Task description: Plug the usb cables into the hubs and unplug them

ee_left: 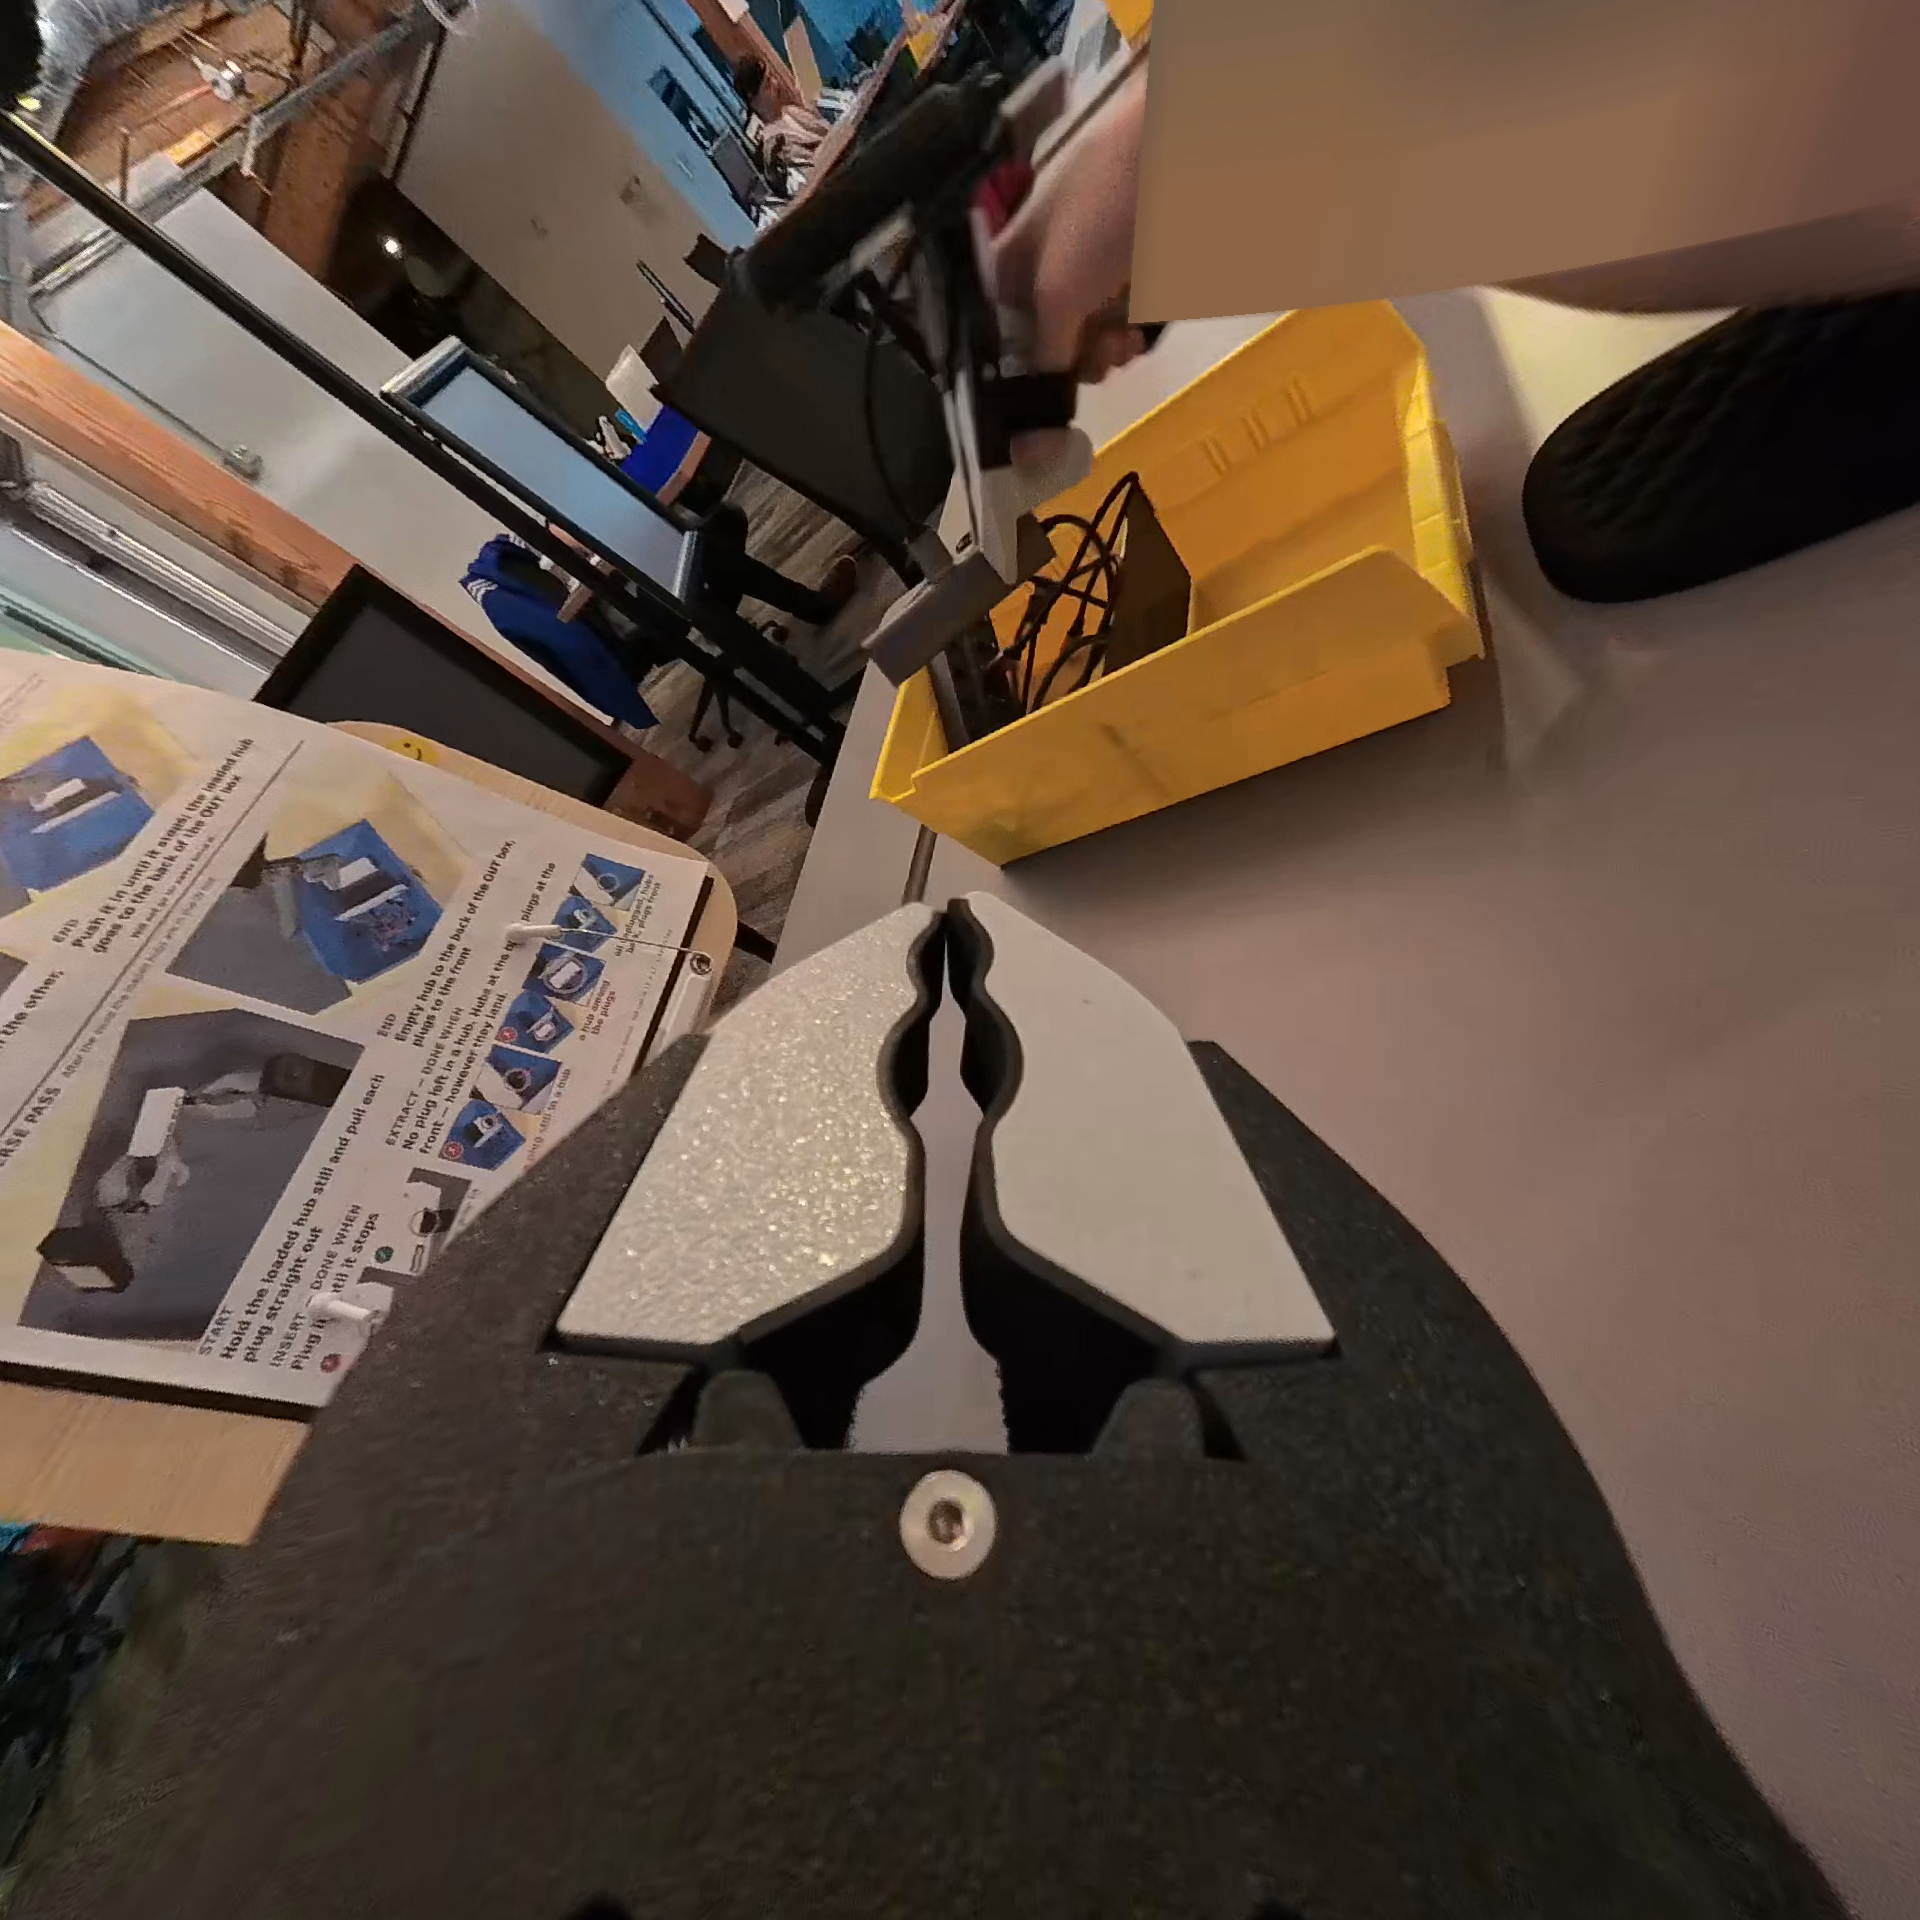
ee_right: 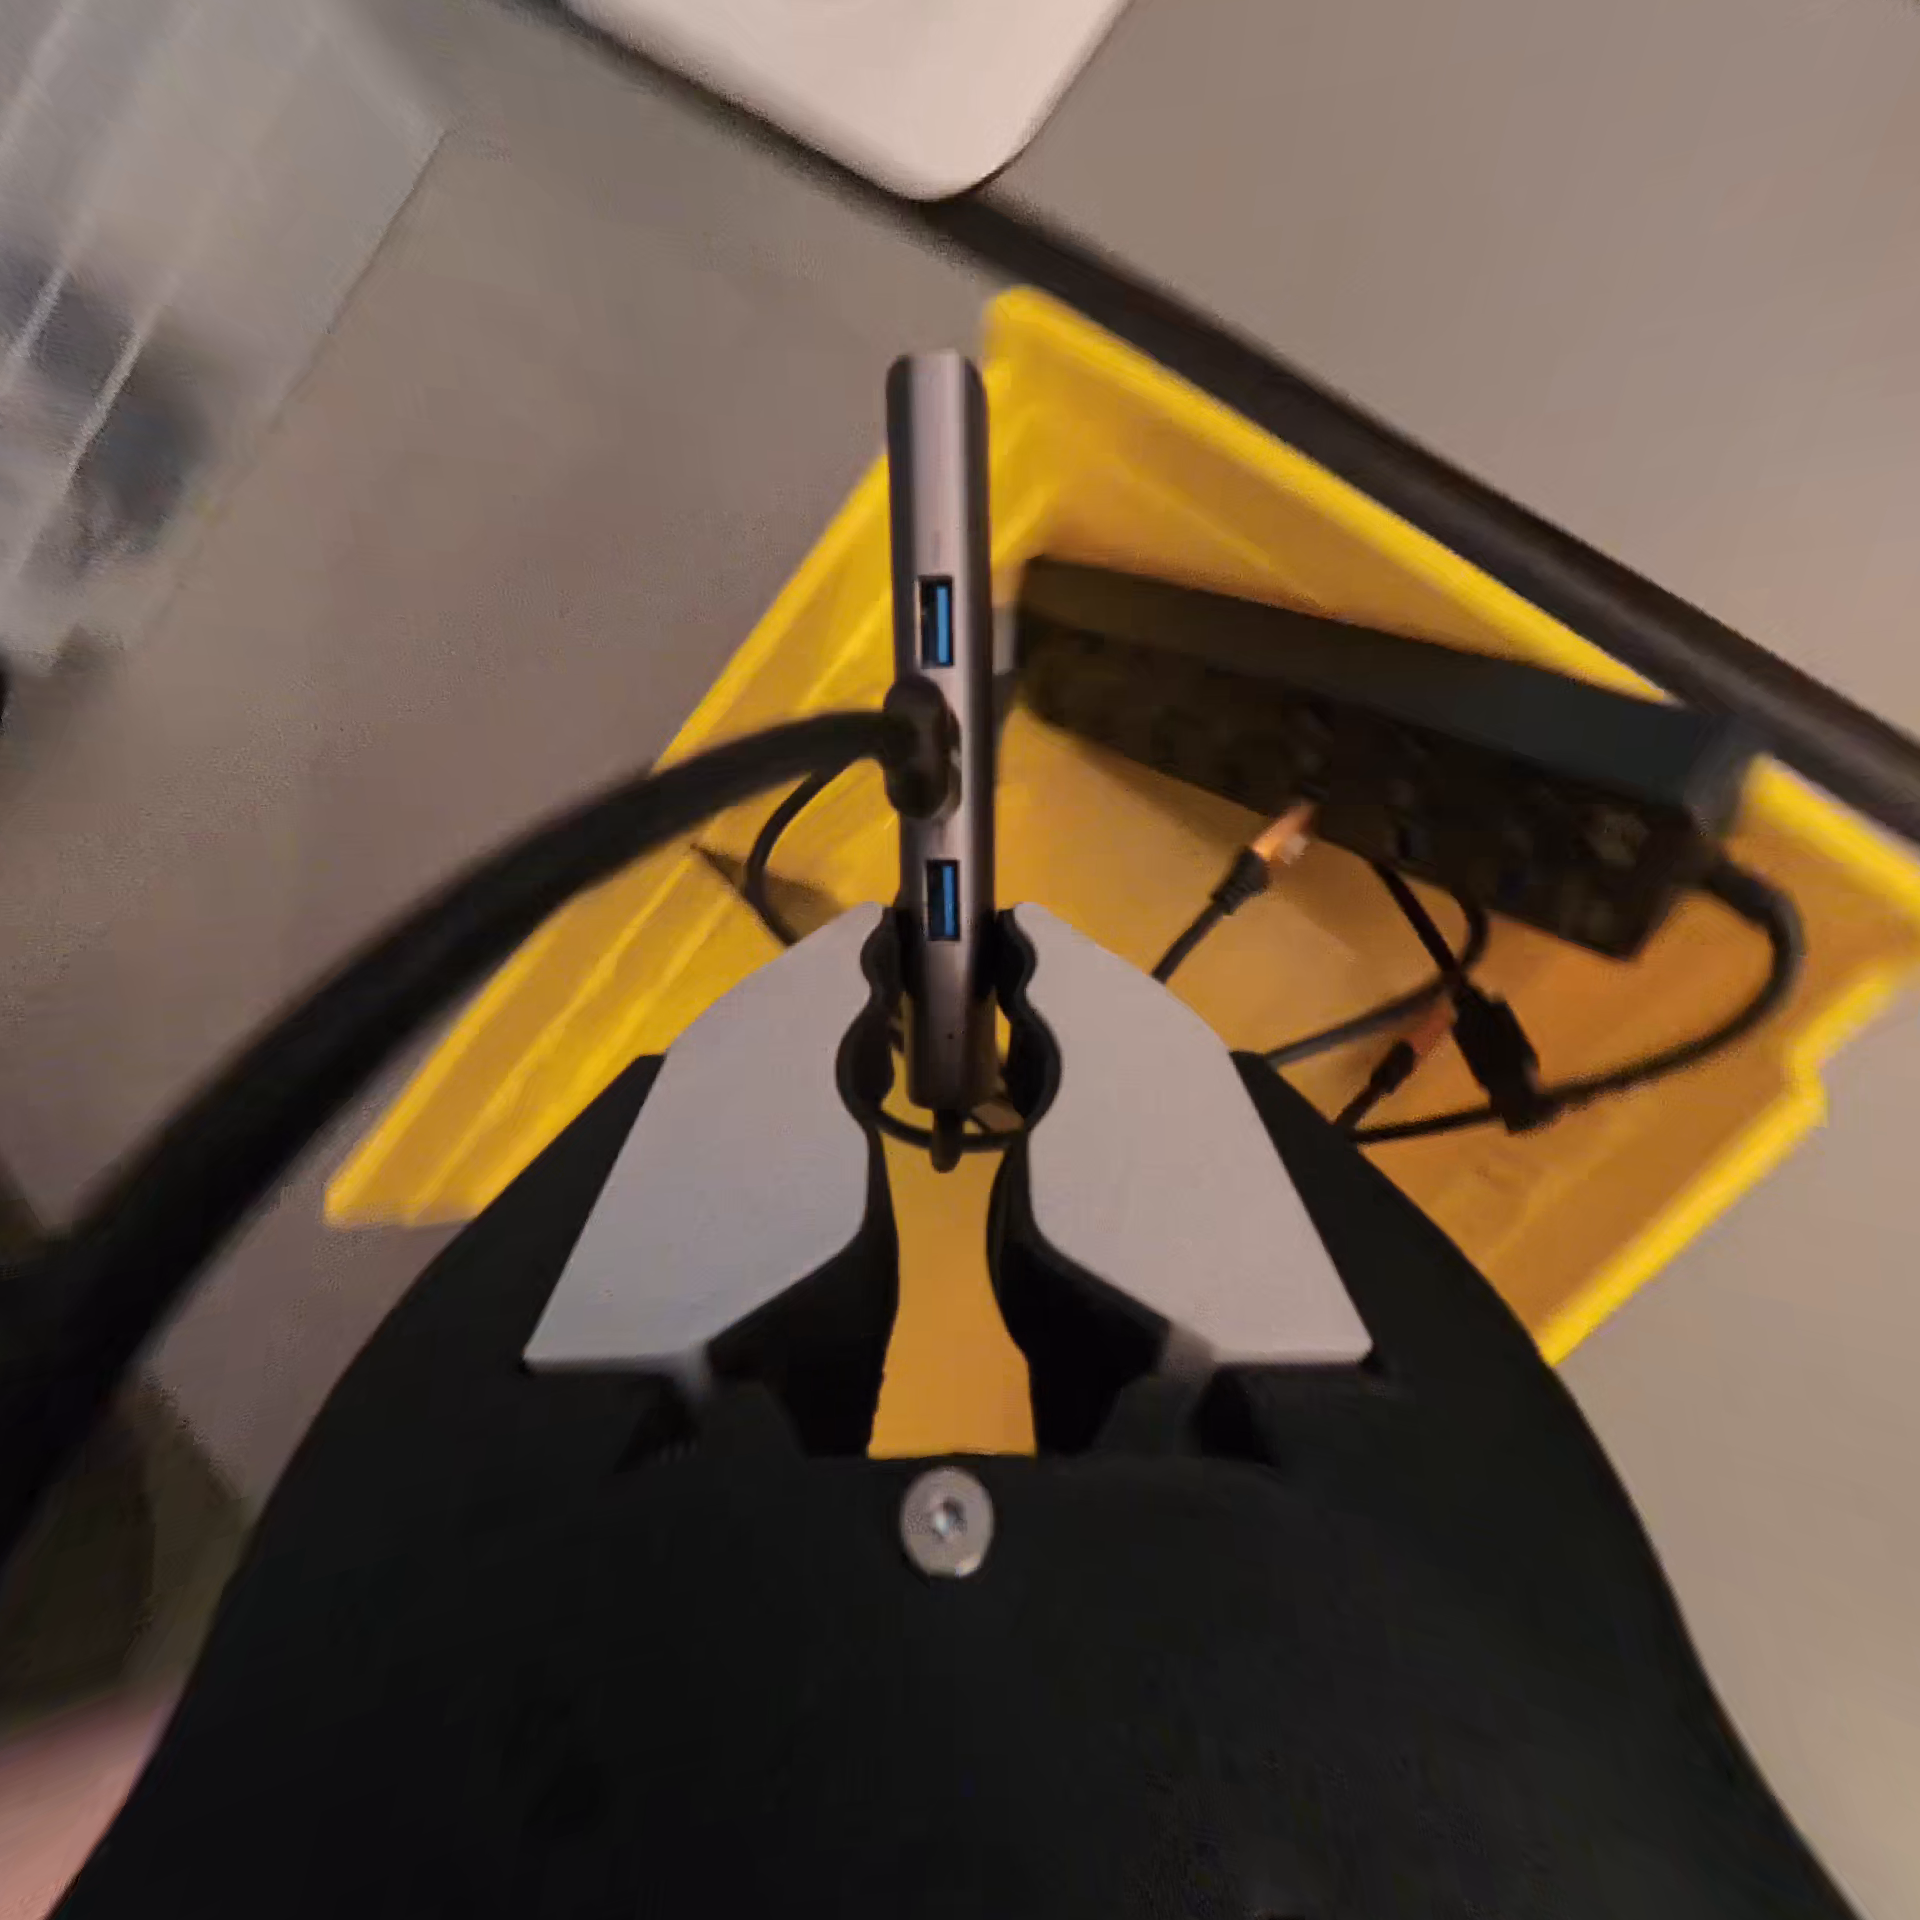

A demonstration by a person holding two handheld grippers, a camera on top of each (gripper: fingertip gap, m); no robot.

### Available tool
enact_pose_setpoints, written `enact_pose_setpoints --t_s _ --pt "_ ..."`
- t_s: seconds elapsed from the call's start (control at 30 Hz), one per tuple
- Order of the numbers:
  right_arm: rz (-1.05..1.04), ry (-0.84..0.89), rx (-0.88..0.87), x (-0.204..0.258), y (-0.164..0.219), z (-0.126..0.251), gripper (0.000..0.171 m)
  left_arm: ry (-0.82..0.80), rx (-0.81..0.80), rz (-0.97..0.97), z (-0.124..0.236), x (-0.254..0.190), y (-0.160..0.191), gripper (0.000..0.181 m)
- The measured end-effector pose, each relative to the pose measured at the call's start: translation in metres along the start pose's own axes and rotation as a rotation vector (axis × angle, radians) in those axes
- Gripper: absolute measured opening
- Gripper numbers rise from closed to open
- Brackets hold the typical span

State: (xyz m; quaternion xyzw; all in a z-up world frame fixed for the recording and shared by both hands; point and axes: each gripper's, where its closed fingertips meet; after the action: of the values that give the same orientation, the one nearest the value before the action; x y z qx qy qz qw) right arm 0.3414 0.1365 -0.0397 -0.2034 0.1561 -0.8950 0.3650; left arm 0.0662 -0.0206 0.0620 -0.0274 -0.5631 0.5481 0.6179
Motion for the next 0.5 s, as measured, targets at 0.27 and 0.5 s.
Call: enact_pose_setpoints --t_s 0.27,0.5 --pt "0.167 -0.166 0.464 -0.028 0.003 -0.031 0.019 0.014 -0.004 0.04 0.0 0.004 0.004 0.001" --pt "0.196 -0.127 0.25 -0.045 -0.019 -0.014 0.028 0.013 -0.041 0.069 0.011 0.011 0.001 0.007"
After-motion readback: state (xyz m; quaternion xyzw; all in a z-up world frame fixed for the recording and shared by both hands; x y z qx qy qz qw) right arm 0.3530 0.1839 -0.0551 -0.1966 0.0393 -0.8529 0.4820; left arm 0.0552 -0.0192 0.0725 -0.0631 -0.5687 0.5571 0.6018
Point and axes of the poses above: each gripper's, where its closed fingertips meet, z back along the fingers, y out of its underside, x = y × z across the jaws, and after that the axes turned 9 degrees about x, right-handed
